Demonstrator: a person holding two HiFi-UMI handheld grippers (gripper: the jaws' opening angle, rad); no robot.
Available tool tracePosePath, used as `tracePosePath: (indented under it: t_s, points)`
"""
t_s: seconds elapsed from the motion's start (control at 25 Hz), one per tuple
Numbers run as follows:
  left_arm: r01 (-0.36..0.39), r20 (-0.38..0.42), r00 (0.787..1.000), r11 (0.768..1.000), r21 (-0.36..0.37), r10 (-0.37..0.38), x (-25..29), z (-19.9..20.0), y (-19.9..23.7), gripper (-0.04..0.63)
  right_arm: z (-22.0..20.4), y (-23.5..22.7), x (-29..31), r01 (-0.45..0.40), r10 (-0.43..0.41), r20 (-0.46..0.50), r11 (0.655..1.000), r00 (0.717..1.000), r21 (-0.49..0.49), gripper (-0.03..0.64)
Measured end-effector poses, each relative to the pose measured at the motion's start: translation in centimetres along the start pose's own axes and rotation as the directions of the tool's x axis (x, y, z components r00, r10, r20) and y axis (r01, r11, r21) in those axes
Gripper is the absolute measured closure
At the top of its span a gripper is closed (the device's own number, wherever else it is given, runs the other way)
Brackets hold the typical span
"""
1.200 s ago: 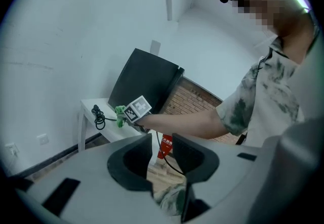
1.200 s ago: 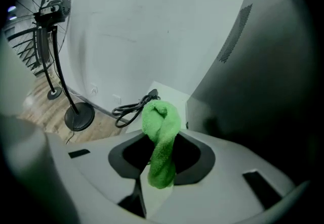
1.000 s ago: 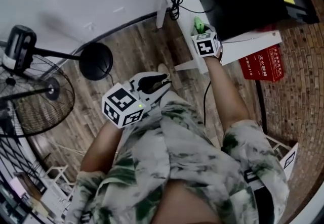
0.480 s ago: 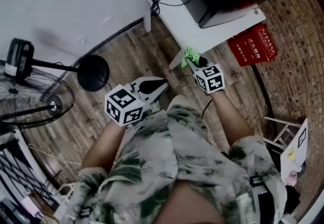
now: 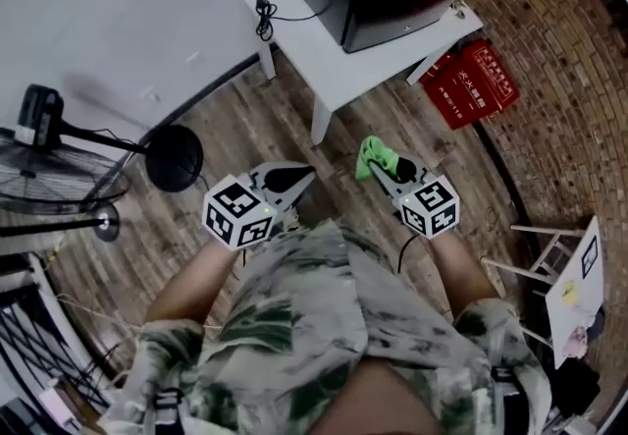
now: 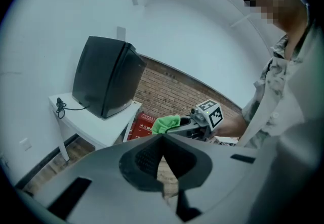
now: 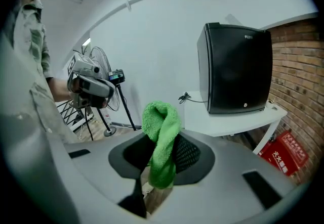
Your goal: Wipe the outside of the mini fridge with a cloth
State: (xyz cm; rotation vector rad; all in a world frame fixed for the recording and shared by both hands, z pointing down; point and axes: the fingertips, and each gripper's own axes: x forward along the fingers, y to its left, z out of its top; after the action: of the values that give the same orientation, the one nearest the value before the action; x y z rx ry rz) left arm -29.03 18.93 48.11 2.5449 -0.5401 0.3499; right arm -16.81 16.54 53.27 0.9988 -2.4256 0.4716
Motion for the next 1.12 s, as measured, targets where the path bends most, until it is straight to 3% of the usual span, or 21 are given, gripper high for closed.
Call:
tracePosePath:
  t_s: [0.2,0.48,0.8,1.12]
  points:
    - [-0.006,0.03,1.0,0.999,0.048,0.005,4.0,-0.6,-7.7,0.571,-1.6,-0.1,-8.9,-0.029,0.03,0.081,0.999,0.996,-0.013,0.502]
    - [0.013,0.06,0.998,0.999,0.031,-0.015,7.7,-2.5,-16.7,0.571,-4.4,0.8,-17.4,-0.054,0.058,0.155,0.998,0.986,-0.033,0.503]
    - [-0.017,-0.014,1.0,1.0,0.024,0.017,7.8,-6.9,-22.4,0.571,-7.0,3.6,-24.1,-0.076,0.082,0.192,0.996,0.978,-0.043,0.503]
    - [0.009,-0.051,0.999,0.999,0.053,-0.007,10.1,-8.4,-27.5,0.571,-10.3,4.5,-29.4,-0.047,0.05,0.221,0.999,0.974,-0.017,0.505]
